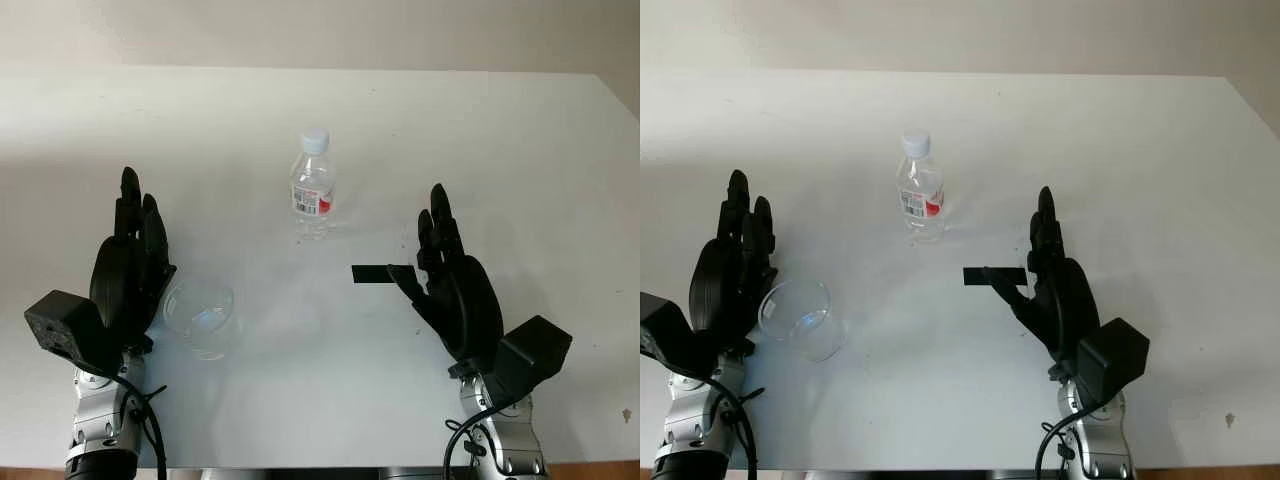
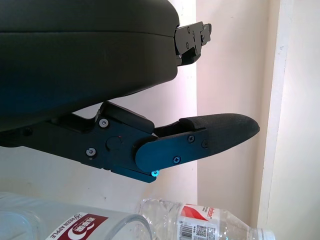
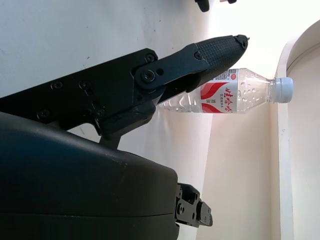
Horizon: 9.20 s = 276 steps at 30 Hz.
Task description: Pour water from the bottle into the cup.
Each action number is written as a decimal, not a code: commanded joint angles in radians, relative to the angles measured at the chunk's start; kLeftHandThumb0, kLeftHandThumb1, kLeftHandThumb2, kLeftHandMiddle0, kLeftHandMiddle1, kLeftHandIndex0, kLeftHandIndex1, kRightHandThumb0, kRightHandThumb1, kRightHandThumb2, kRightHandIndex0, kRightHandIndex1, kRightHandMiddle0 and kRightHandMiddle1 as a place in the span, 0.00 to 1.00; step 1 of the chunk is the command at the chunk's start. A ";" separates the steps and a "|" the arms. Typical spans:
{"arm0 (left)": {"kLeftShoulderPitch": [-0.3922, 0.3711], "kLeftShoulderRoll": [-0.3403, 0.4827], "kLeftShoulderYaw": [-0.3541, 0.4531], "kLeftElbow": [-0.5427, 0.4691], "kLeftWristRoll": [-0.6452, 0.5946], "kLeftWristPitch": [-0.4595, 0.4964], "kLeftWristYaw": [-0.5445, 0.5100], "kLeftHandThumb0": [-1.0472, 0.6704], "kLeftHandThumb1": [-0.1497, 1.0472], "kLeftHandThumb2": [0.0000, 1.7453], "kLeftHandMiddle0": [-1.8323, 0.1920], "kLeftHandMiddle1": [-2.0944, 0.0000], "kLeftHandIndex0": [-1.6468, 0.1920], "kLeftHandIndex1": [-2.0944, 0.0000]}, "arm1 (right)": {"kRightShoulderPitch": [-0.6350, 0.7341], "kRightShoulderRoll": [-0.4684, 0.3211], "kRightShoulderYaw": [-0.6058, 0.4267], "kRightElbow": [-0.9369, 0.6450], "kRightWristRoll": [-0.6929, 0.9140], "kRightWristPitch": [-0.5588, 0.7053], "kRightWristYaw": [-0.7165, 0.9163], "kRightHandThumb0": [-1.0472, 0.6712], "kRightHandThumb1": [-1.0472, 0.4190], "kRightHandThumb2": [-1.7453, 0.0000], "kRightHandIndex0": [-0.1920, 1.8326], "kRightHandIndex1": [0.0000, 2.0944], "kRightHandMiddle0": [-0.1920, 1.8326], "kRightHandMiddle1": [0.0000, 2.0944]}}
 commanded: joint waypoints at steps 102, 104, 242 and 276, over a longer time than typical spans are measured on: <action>-0.034 -0.030 -0.020 0.085 0.007 -0.028 0.033 0.14 1.00 0.35 1.00 1.00 1.00 1.00 | -0.945 0.050 0.119 1.136 -0.321 -0.212 -0.102 0.50 0.00 0.88 0.59 1.00 0.61 1.00; -0.034 -0.029 -0.020 0.088 0.007 -0.033 0.030 0.14 1.00 0.35 1.00 1.00 1.00 1.00 | -0.949 0.041 0.130 1.125 -0.335 -0.250 -0.125 0.52 0.00 0.85 0.60 1.00 0.61 1.00; -0.020 -0.068 -0.041 0.110 0.010 -0.041 0.035 0.13 1.00 0.36 1.00 1.00 1.00 1.00 | -0.524 -0.219 0.003 0.043 0.076 0.421 0.183 0.51 0.00 0.85 0.61 1.00 0.46 1.00; 0.013 -0.062 -0.032 0.071 0.000 -0.035 0.028 0.14 1.00 0.38 1.00 1.00 1.00 1.00 | -0.308 -0.172 -0.007 -0.117 0.041 0.616 0.047 0.42 0.00 0.80 0.70 1.00 0.34 1.00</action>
